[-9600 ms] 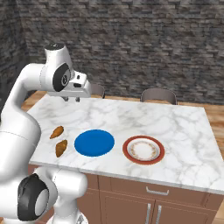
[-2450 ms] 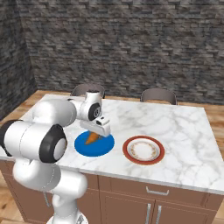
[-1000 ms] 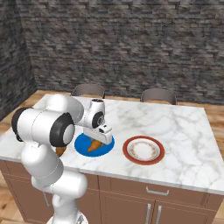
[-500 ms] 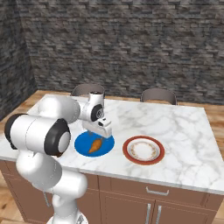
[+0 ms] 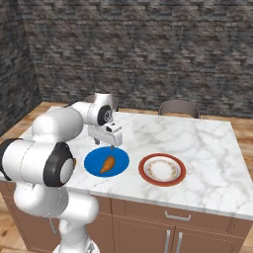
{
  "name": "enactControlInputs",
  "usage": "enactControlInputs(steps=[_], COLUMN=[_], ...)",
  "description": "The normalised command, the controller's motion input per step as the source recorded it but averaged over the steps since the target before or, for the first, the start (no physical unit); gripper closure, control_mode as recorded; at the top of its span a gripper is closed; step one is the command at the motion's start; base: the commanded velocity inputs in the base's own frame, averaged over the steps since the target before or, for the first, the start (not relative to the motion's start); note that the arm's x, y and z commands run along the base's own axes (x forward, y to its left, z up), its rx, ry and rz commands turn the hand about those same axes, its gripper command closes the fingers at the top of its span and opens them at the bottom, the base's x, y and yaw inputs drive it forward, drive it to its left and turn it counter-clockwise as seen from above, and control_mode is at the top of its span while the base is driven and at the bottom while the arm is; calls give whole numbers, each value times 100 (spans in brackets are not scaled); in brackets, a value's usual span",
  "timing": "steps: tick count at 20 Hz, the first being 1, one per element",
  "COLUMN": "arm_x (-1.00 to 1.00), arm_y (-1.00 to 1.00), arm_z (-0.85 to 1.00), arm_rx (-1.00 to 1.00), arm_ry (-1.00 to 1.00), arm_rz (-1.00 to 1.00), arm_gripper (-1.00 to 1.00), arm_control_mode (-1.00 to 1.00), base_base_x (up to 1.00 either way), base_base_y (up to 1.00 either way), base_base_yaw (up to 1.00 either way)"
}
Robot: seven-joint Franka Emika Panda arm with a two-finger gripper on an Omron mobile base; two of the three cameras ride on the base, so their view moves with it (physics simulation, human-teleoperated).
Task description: Place the pastries on the plates.
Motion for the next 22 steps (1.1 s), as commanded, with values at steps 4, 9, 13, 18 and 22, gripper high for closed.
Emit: enactControlInputs(steps=[4, 9, 13, 18, 22], arm_x=[-70, -56, -24, 0, 0], arm_y=[63, 63, 54, 40, 46], arm_z=[37, 13, -3, -2, -8], arm_rx=[-1, 0, 0, -2, -1], arm_ry=[2, 4, 6, 0, 0], arm_rz=[0, 2, 4, 5, 5], arm_gripper=[-100, -100, -100, -100, -100], arm_control_mode=[-100, -100, -100, -100, -100], base_base_x=[0, 0, 0, 0, 0], base_base_y=[0, 0, 0, 0, 0], base_base_yaw=[0, 0, 0, 0, 0])
